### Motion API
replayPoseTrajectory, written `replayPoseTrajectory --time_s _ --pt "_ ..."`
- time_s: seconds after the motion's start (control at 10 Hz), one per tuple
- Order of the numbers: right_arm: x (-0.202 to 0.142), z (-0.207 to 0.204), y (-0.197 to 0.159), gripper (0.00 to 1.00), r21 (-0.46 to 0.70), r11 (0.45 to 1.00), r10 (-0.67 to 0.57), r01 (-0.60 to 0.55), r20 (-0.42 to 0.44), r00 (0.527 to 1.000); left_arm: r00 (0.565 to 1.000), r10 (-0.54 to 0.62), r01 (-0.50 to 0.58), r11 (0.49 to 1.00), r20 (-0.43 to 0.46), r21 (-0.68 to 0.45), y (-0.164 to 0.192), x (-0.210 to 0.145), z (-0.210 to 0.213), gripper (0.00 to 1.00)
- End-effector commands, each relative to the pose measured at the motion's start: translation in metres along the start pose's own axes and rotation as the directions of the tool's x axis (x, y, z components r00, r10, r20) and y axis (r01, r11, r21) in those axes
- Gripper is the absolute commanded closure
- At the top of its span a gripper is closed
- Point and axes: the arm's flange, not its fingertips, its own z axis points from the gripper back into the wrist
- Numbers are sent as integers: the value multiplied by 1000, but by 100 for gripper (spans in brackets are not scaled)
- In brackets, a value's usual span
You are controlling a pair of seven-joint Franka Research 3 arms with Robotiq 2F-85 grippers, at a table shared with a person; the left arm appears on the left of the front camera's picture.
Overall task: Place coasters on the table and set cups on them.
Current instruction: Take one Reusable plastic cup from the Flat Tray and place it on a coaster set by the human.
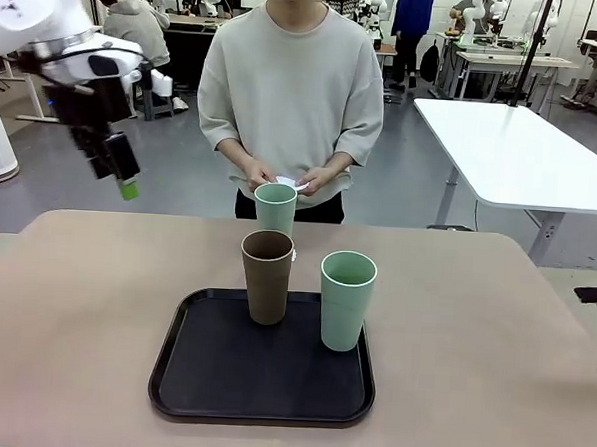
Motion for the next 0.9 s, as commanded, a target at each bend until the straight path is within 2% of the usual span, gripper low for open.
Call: replayPoseTrajectory --time_s 0.0,0.2,0.3,0.5,0.6,0.7,0.8 --pt "0 1 2 0 12 1000 5 -5 2 1000 995 82 -82 997 -58 -7 -17 -21 -7 0" --pt "0 1 2 0 12 1000 5 -5 2 1000 982 187 -187 982 13 -12 -2 -34 -10 0" --pt "0 1 2 0 12 1000 5 -5 2 1000 994 102 -102 995 -43 2 -8 -27 -7 0" --pt "0 1 2 0 12 1000 5 -5 2 1000 990 138 -138 990 -35 -8 -3 -33 -9 0" --pt "0 1 2 0 12 1000 5 -5 2 1000 986 155 -134 958 65 -254 28 -45 -17 0" --pt "0 1 2 0 12 1000 5 -5 2 1000 970 200 -124 895 137 -428 54 -58 -24 0" --pt "0 1 2 0 12 1000 5 -5 2 1000 947 257 -112 827 194 -551 79 -69 -28 0"
